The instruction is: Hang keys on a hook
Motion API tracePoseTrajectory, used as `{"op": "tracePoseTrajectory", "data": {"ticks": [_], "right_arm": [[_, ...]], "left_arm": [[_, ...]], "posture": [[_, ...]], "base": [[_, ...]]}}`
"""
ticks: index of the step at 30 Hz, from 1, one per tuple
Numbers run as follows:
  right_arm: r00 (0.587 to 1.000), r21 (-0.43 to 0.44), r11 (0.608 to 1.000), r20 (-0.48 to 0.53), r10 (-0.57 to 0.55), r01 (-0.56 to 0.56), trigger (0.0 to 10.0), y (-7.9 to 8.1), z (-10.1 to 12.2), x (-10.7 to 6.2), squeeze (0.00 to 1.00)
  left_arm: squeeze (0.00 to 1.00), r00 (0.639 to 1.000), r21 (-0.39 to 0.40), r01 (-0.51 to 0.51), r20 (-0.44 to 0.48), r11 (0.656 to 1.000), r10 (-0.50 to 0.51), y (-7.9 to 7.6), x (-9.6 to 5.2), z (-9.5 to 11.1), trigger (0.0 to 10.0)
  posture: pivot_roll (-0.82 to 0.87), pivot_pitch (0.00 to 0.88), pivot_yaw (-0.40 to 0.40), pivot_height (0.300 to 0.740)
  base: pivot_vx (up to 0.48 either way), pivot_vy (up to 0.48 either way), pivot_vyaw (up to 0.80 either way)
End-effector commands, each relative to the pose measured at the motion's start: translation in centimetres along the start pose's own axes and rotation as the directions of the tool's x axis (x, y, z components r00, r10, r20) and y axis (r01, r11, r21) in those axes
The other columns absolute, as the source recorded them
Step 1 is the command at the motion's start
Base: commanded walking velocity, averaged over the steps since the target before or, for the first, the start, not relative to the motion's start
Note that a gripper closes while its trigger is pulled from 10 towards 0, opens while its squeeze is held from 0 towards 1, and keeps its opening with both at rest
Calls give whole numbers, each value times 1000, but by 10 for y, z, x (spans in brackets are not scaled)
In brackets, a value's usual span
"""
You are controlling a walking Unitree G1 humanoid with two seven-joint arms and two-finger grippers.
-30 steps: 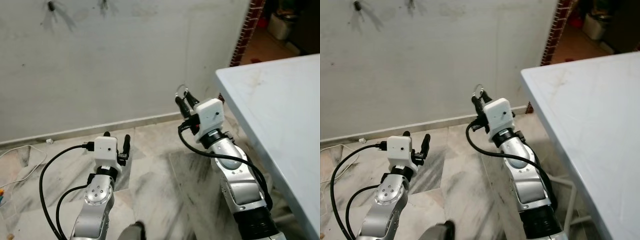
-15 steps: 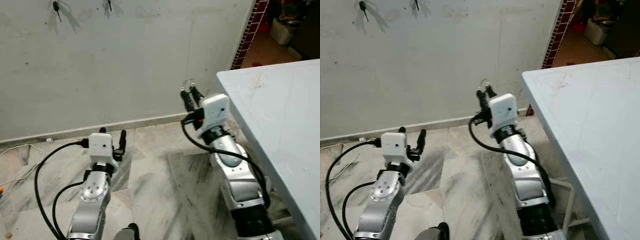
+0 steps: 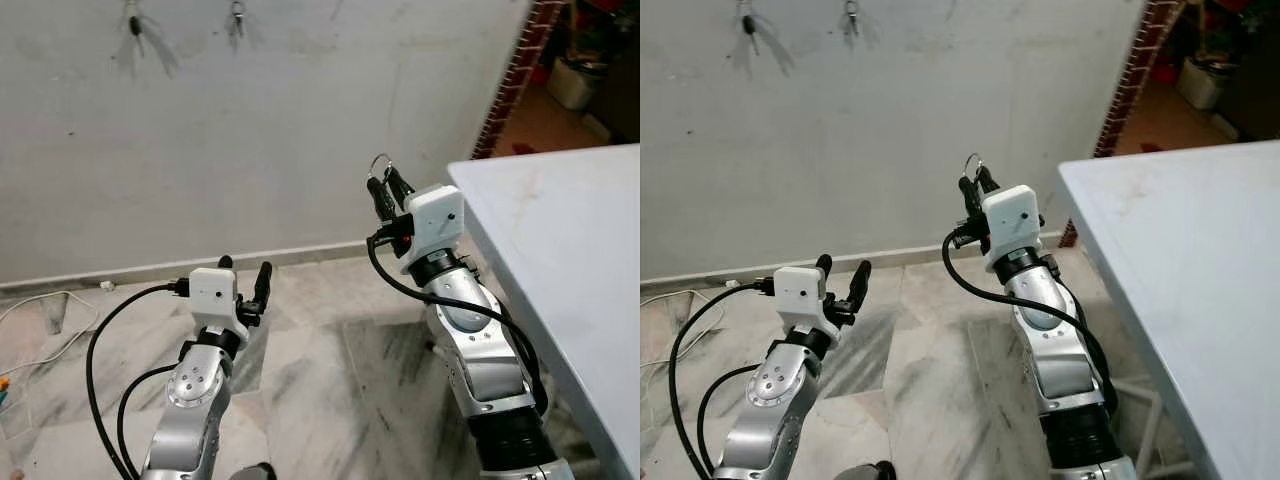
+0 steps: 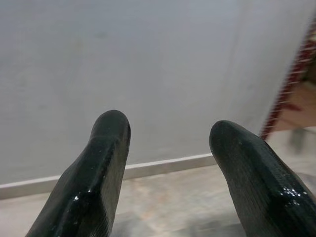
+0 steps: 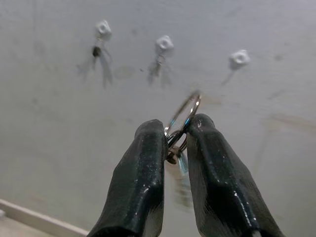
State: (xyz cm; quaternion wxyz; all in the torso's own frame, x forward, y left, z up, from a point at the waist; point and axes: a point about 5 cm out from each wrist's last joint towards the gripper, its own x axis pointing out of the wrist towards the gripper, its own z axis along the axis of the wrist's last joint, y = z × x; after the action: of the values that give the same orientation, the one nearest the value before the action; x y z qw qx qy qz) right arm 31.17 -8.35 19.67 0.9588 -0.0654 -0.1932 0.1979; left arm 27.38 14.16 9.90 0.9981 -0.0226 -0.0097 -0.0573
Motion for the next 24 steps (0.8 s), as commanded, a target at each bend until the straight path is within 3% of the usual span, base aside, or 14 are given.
{"op": "tracePoseTrajectory", "data": {"ticks": [1,24], "right_arm": [[1000,-9,1000,-3,-11,11,10000,-5,-1,-3,0],[1000,-2,1000,-2,-20,20,10000,-6,-2,-2,0]], "left_arm": [[0,1000,-20,22,7,1000,-22,-5,0,2,10000],[0,999,-20,37,-22,999,-37,-5,-4,-3,10000]], "posture": [[37,144,7,740],[39,149,11,740]], "base": [[469,0,0],[457,0,0]]}}
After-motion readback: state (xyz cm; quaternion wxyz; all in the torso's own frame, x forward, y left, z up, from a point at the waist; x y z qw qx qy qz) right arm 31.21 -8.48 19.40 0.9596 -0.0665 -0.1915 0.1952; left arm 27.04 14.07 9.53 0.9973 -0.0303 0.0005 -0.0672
